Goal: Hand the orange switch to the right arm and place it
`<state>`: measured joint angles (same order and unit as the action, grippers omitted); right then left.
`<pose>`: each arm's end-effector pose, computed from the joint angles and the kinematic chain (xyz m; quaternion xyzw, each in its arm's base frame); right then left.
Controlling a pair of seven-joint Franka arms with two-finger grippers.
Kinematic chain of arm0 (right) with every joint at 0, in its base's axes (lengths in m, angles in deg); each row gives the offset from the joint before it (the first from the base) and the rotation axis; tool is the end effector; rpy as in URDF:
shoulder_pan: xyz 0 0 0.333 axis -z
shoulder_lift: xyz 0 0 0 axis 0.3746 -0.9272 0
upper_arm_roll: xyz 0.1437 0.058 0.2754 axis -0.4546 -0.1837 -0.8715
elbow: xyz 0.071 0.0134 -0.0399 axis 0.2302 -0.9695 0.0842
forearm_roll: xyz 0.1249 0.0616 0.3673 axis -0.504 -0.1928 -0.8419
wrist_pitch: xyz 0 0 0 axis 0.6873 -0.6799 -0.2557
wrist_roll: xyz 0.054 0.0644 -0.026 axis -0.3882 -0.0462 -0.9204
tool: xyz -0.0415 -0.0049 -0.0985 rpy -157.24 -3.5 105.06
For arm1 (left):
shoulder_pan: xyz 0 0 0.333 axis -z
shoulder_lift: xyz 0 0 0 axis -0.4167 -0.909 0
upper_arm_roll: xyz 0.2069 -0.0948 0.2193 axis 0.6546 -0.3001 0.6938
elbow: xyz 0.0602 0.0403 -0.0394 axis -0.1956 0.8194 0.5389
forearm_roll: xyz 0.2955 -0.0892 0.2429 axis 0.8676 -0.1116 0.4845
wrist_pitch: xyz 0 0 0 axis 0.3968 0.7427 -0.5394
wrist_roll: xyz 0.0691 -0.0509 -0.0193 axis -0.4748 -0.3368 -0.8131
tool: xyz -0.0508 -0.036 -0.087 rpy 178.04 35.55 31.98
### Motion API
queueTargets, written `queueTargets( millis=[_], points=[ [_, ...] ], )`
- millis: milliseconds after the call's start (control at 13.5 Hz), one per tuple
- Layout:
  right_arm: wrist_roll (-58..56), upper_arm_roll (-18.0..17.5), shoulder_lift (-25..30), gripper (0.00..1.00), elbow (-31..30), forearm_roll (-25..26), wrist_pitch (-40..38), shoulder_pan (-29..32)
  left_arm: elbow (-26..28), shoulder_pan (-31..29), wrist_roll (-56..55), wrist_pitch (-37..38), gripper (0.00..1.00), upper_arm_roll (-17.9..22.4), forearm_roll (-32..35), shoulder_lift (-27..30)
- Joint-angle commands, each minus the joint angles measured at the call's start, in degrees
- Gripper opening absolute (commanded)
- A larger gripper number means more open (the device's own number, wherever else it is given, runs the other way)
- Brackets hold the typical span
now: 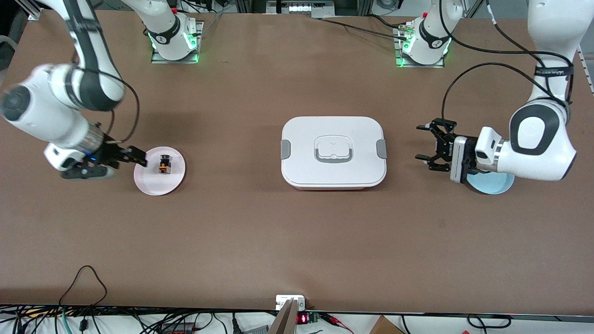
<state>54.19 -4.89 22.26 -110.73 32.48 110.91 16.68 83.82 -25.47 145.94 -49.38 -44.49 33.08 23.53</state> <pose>0.5828 0.0080 0.4036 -0.9994 -0.0155 -0.0132 0.0297 0.5805 -0.0279 0.3133 0.7686 -0.4552 0.0097 0.4495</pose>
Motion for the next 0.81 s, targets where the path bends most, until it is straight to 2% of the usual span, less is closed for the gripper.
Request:
queueTargets(
  millis=[0, 148, 296, 444, 666, 740],
  points=[
    [4.55, -0.26, 5.08, 1.0, 7.86, 3.2, -14.82, -0.21, -0.54, 0.31, -8.33, 0.41, 1.0, 0.7, 4.68, 1.43],
    [4.73, -0.26, 5.52, 1.0, 16.64, 3.2, -24.85, -0.13, -1.5, 0.49, -15.79, 0.15, 1.0, 1.76, 9.94, 1.87],
    [4.11, -0.08, 5.44, 1.0, 22.2, 3.29, -28.76, -0.13, -3.6, 0.4, -24.23, 0.15, 1.0, 1.85, 17.5, 2.14],
    [3.68, 0.18, 5.35, 1.0, 23.8, 3.64, -29.29, 0.31, -7.2, 0.31, -31.71, 0.67, 1.0, 3.42, 23.47, 1.97],
    [3.85, 0.45, 4.91, 1.0, 23.63, 4.52, -29.47, 0.14, -11.42, 0.84, -39.28, 2.94, 1.0, 3.17, 31.39, 2.14],
    [2.89, 0.36, 4.39, 1.0, 23.89, 5.83, -29.64, 0.14, -12.48, 0.93, -42.87, 3.74, 1.0, 2.91, 32.2, 2.31]
  ],
)
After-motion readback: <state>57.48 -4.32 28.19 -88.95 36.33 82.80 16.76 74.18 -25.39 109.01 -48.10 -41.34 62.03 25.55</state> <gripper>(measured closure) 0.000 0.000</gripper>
